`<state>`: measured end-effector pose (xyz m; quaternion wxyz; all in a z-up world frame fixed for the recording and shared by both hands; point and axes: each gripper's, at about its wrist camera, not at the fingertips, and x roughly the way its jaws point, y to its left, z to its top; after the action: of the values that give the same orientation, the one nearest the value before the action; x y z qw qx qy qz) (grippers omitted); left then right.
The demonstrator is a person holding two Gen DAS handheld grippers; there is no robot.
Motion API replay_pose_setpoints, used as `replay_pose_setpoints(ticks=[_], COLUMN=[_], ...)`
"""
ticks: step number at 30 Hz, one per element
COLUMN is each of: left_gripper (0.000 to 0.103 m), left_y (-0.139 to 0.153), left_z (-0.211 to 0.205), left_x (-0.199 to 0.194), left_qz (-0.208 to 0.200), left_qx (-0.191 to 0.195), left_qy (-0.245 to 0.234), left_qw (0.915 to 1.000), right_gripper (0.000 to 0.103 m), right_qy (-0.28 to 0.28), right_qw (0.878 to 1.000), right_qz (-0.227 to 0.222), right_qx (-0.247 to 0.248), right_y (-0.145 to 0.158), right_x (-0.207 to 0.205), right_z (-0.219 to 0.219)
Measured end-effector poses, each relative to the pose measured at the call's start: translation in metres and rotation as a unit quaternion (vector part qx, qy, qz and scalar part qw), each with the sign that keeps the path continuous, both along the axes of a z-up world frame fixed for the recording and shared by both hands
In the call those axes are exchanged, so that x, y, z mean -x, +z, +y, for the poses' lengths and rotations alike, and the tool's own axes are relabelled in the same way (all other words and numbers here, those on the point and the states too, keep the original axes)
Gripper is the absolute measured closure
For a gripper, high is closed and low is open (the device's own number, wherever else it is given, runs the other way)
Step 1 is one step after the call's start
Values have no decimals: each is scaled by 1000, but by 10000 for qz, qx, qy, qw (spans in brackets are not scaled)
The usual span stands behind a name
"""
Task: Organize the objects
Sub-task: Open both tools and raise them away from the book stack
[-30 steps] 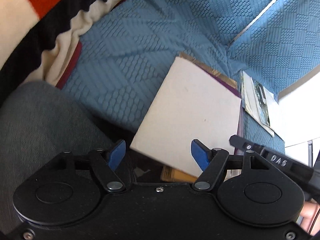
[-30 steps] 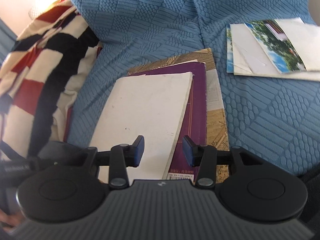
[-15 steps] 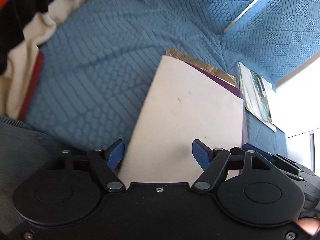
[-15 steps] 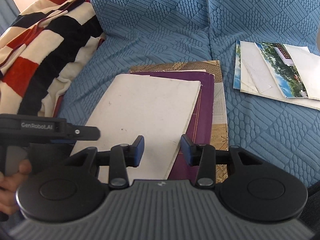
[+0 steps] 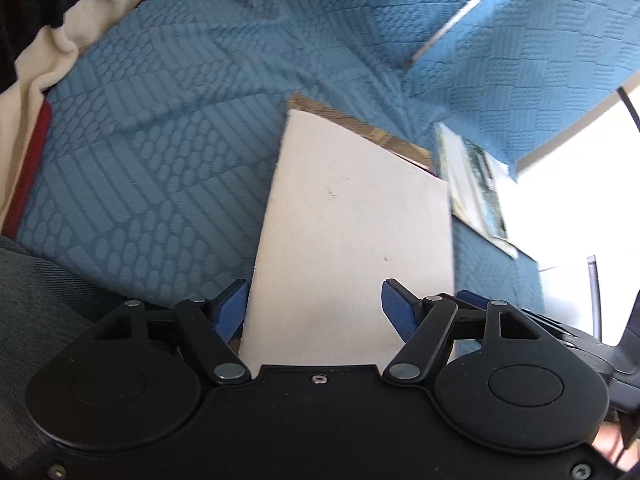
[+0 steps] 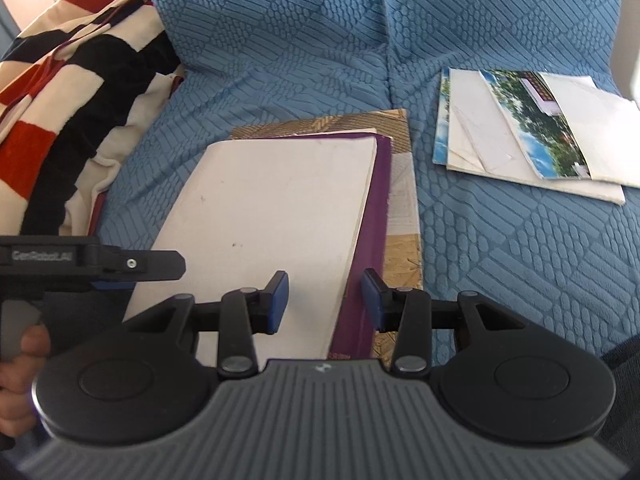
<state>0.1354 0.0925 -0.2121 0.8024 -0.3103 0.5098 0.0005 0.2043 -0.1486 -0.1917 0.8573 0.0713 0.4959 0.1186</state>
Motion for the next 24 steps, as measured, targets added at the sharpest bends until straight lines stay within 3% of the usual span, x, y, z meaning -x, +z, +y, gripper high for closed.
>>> replay_pose_setpoints(ticks=[10, 15, 24], left_gripper=[35, 36, 36], left_y=[14, 16, 61], left_z=[-30, -28, -20], left_x=[2, 2, 9], left_qz=[-108, -31, -362], left_qx=[-271, -315, -548], left_qy=[-138, 33, 221], left_qw=[9995, 9995, 9976], right_gripper=[58, 59, 59], right_qy=[-135, -251, -356], right_qw=[9999, 9995, 9987], right_qz=[82, 171, -334], right_qx=[1, -46, -163], right_y=[-4, -2, 45], right_x=[6, 6, 10], right_z=[-9, -16, -32])
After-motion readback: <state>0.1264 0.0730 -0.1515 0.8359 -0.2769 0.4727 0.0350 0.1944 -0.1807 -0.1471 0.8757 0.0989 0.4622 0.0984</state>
